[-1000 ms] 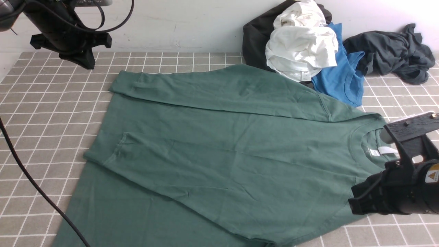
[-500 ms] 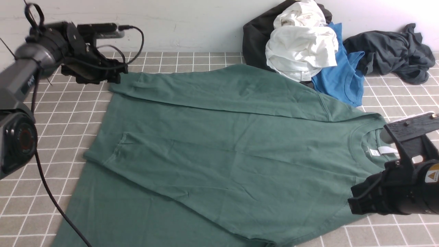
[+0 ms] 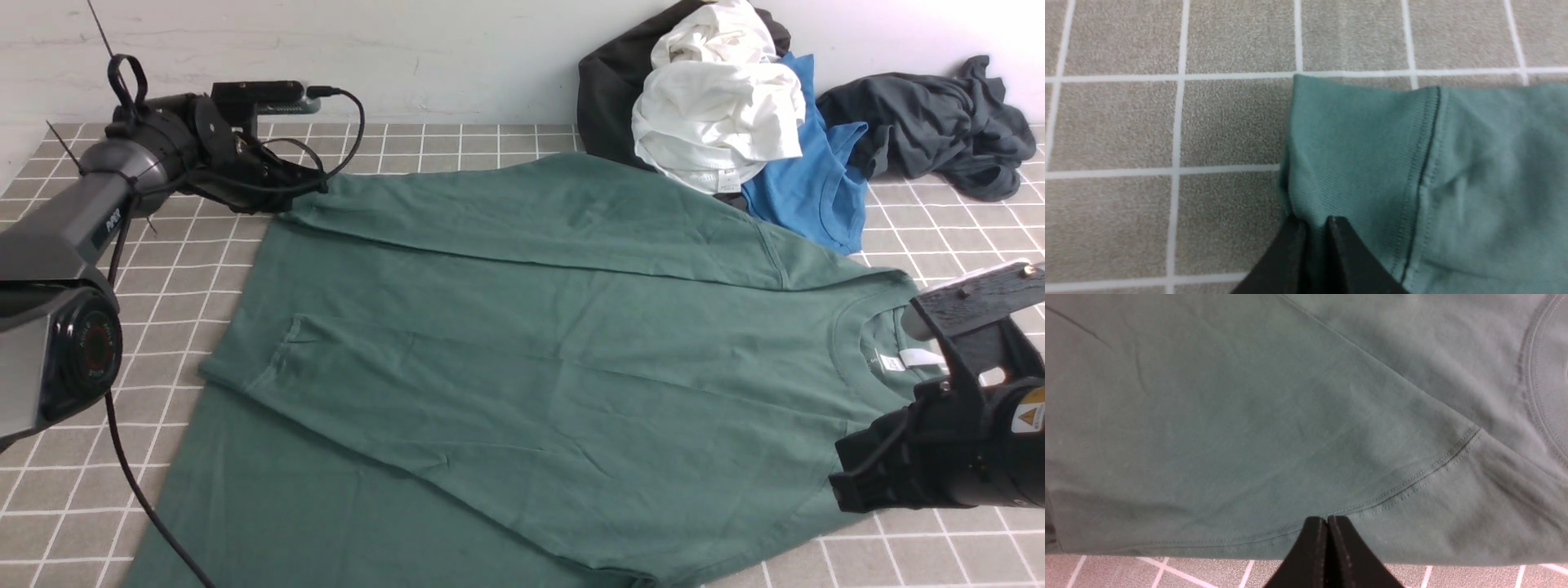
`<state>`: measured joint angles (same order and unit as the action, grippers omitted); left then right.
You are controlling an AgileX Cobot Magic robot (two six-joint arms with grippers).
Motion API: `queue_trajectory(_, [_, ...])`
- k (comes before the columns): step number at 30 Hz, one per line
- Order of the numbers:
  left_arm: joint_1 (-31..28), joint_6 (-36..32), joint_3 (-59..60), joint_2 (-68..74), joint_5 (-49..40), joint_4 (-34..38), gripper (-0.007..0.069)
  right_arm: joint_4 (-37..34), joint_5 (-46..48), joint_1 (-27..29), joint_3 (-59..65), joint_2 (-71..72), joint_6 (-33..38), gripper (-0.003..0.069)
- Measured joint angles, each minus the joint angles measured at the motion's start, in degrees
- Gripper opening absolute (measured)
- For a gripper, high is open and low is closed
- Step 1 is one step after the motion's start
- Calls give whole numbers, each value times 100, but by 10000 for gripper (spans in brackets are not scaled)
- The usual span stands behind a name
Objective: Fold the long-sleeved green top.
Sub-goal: Use the left arm to clamp the cuff farthest from it, then use the left arm to drag and drop the cuff onto the cuff closest to the left arm
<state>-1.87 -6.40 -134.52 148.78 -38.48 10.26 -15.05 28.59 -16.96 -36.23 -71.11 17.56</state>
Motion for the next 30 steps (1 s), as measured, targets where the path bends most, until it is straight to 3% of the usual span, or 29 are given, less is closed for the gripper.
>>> queue_trajectory(4, [67,-63,-330,-591,-1337,-158,33,0,0,0,0,0,20,-10])
queue_trajectory(5, [75,-63,-343,-591,-1337,-169,33,0,0,0,0,0,25,-10])
queue_trajectory(8, [155,-63,-496,-1155,-2679,-380,33,0,0,0,0,0,38,-10])
queue_trajectory(11, [190,-63,-317,-1533,-3155,-494,33,0,0,0,0,0,38,-10])
queue_trajectory(17, [229,-19,1212,-2459,-3201,-541,33,0,169,0,0,0,44,-10])
queue_trajectory(21, [286,-24,3847,-3794,-3195,-491,33,92,253,0,0,0,60,-10])
queue_trajectory(23, [286,-24,4435,-4032,-3137,-490,33,92,228,0,0,0,60,-10])
queue_trajectory(25, [299,-48,5397,-4511,-2430,-496,33,11,125,0,0,0,60,-10])
queue_trajectory(30, [472,-526,6401,-4774,-1264,-544,78,-187,93,0,0,0,60,-10])
